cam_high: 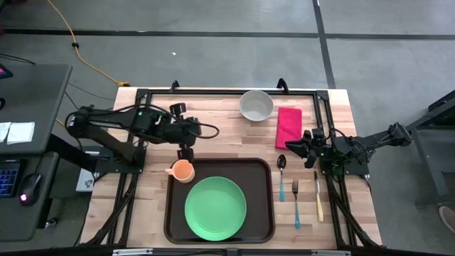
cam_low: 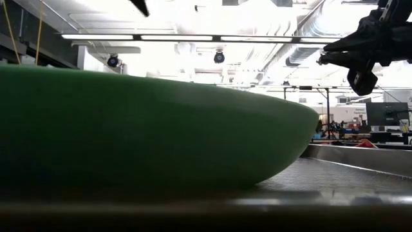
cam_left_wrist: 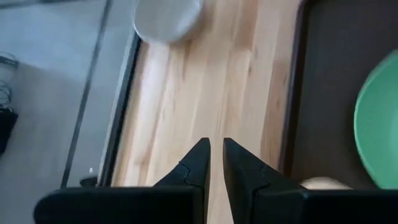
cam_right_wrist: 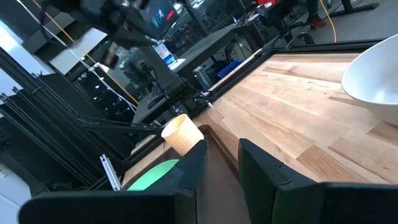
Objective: Set up tray
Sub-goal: Put the gray bowl on the green plate
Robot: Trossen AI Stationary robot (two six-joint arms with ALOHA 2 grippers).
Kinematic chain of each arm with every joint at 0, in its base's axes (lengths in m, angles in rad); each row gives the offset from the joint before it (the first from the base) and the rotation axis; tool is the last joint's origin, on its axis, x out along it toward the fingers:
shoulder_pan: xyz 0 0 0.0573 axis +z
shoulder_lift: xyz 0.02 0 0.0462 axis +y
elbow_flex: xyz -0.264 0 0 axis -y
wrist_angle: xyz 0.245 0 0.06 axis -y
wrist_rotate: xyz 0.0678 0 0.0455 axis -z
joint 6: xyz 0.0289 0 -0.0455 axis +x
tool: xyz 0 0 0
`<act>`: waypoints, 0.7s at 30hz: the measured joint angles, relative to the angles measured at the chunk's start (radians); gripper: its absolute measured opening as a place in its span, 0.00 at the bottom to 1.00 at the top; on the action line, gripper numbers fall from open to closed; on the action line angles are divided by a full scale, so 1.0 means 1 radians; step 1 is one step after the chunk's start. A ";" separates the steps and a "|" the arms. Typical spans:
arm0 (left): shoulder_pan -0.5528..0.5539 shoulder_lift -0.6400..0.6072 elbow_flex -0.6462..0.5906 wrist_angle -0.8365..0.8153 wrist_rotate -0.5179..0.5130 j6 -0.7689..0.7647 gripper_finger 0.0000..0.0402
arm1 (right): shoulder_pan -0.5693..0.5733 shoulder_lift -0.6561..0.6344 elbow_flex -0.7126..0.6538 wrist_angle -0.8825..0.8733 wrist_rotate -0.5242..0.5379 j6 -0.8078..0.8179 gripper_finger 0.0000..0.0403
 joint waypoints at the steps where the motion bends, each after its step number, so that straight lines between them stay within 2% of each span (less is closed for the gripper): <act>1: 0.000 -0.008 -0.022 0.006 0.002 0.000 0.18 | 0.000 -0.001 0.000 0.001 0.000 0.000 0.17; 3: 0.000 -0.032 -0.061 0.064 0.005 -0.004 0.18 | 0.000 -0.002 0.000 0.000 0.002 0.000 0.17; 9: 0.000 -0.076 -0.149 0.055 0.021 -0.027 0.18 | 0.000 0.010 0.000 0.006 0.010 0.002 0.17; 21: 0.000 -0.215 -0.255 0.136 0.017 -0.028 0.18 | 0.000 0.014 0.000 0.013 0.031 0.003 0.17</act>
